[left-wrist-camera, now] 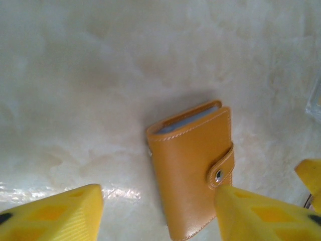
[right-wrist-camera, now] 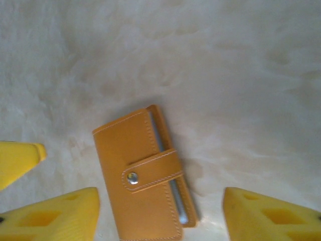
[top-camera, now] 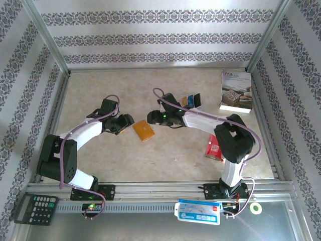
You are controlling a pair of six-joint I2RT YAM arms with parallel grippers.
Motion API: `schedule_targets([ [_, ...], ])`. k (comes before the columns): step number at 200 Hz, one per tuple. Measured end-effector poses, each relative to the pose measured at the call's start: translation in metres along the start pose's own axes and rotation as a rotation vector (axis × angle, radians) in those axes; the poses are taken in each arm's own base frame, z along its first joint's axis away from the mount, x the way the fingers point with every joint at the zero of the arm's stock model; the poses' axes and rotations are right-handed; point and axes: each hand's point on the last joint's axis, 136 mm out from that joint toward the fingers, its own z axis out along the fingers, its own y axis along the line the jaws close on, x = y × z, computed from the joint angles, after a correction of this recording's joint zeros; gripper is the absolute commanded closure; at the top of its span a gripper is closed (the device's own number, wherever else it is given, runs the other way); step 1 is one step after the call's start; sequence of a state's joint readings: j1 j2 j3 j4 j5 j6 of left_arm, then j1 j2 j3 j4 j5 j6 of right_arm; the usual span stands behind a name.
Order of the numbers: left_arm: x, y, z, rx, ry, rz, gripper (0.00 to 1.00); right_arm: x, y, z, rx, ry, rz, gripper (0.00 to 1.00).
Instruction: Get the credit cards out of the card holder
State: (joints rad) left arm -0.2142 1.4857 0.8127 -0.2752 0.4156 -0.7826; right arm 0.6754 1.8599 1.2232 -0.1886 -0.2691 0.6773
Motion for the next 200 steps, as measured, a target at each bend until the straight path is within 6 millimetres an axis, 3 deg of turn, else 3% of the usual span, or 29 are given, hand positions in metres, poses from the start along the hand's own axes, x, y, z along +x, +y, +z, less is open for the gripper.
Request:
schedule_targets([
  [39, 0.008, 0.003, 0.008, 0.041, 0.012, -0.058, 0.55, 0.016, 0.012, 0.026, 0.012, 0.078, -0.016, 0.48],
  [79, 0.014, -0.001, 0.021, 0.065, 0.049, -0.062, 0.6, 0.032, 0.01, 0.028, 0.04, 0.122, 0.002, 0.49],
  [132, 0.017, -0.009, 0.04, 0.076, 0.105, -0.053, 0.66, 0.059, 0.012, 0.033, 0.012, 0.188, 0.056, 0.57],
  [172, 0.009, -0.021, 0.041, 0.098, 0.096, -0.027, 0.65, 0.065, 0.021, 0.026, -0.054, 0.199, 0.101, 0.56],
  [200, 0.0, -0.029, 0.038, 0.109, 0.07, 0.007, 0.63, 0.054, 0.023, 0.013, -0.067, 0.159, 0.106, 0.55],
])
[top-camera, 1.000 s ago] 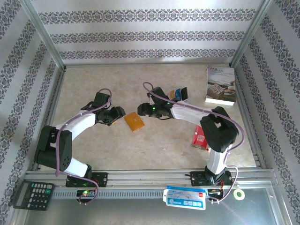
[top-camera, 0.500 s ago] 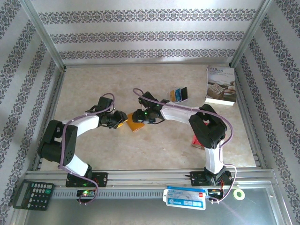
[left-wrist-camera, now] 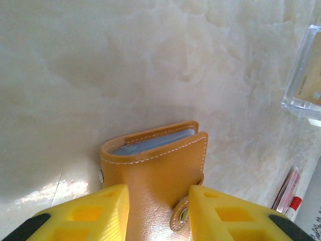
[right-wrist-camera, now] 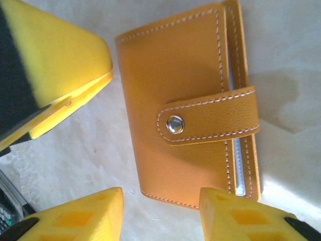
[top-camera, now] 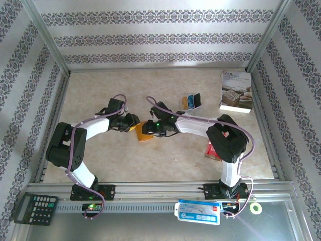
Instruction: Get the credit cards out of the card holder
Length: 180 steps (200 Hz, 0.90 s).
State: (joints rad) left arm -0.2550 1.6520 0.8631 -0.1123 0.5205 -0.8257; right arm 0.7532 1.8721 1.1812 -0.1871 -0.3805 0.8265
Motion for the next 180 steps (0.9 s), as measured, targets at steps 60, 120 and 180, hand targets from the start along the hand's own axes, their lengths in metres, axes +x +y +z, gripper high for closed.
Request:
schedule_targets([
  [60, 0.016, 0.016, 0.001, -0.023, 0.033, -0.011, 0.63, -0.019, -0.011, -0.004, 0.08, -0.05, -0.058, 0.64],
  [120, 0.028, 0.02, 0.003, -0.007, 0.074, -0.023, 0.63, -0.011, -0.035, 0.016, 0.154, 0.006, -0.045, 0.68],
  [180, 0.027, 0.01, 0.01, 0.058, 0.093, -0.01, 0.63, -0.009, -0.04, 0.019, 0.172, 0.016, -0.039, 0.72],
])
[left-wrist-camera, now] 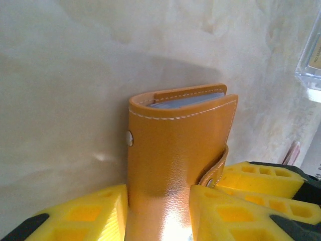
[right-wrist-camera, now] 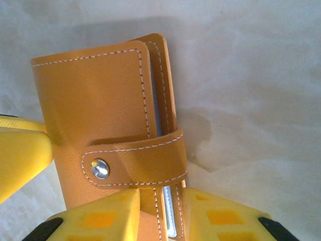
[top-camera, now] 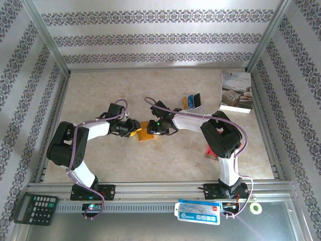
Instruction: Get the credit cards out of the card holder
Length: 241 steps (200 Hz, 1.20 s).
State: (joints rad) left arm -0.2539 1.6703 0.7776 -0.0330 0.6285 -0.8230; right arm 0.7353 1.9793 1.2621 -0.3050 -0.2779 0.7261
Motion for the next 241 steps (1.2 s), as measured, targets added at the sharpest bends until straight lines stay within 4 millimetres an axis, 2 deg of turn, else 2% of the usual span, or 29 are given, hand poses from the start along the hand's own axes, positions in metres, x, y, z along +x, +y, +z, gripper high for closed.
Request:
schedule_targets([
  [58, 0.0, 0.001, 0.001, 0.007, -0.005, 0.008, 0.62, 0.0, -0.001, 0.001, 0.002, 0.001, 0.001, 0.73],
  [114, 0.004, 0.007, 0.007, -0.001, 0.019, 0.02, 0.68, 0.0, 0.0, 0.001, 0.0, 0.0, 0.003, 0.75],
  [158, 0.007, 0.001, 0.009, 0.035, 0.042, 0.033, 0.68, -0.001, 0.001, 0.001, -0.001, 0.0, 0.003, 0.76],
  [207, 0.01, -0.002, 0.005, 0.066, 0.032, 0.056, 0.8, -0.003, -0.001, -0.001, -0.008, -0.011, 0.006, 0.77],
  [241, 0.009, -0.016, -0.004, 0.107, 0.013, 0.09, 0.87, -0.006, -0.002, -0.01, -0.032, -0.049, 0.012, 0.76],
])
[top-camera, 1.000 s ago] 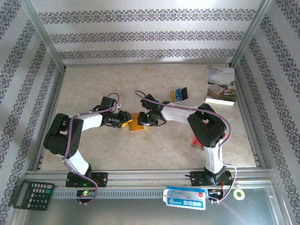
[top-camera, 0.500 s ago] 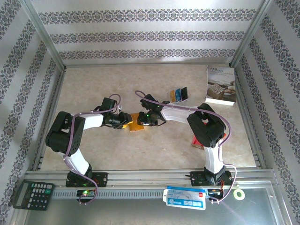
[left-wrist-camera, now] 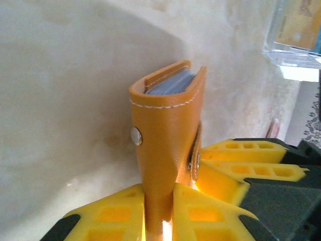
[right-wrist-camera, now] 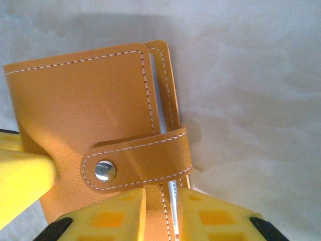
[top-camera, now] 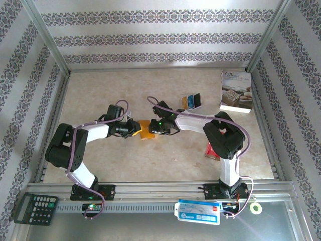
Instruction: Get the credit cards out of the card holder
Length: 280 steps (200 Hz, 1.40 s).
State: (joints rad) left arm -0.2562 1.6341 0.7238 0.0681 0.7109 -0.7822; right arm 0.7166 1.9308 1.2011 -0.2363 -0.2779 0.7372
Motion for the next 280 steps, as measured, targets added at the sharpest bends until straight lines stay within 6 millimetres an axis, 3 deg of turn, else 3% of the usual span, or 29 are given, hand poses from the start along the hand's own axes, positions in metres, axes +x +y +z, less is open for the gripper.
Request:
schedule_targets([
  [55, -0.003, -0.012, -0.008, 0.02, -0.021, 0.054, 0.94, -0.022, 0.01, -0.028, -0.059, -0.09, -0.013, 0.68],
  [124, -0.006, -0.016, -0.01, 0.018, -0.02, 0.069, 1.0, -0.033, 0.04, -0.026, -0.131, -0.085, -0.062, 0.57],
  [209, -0.006, -0.017, -0.01, 0.018, -0.02, 0.07, 1.0, -0.02, 0.026, -0.005, -0.093, -0.008, -0.043, 0.5],
  [247, -0.005, -0.016, -0.01, 0.014, -0.016, 0.067, 1.0, -0.019, 0.027, -0.004, -0.083, 0.002, -0.045, 0.51],
  [280, -0.004, -0.011, -0.01, -0.014, -0.015, 0.062, 1.0, -0.019, 0.017, -0.004, -0.033, -0.001, -0.041, 0.54],
])
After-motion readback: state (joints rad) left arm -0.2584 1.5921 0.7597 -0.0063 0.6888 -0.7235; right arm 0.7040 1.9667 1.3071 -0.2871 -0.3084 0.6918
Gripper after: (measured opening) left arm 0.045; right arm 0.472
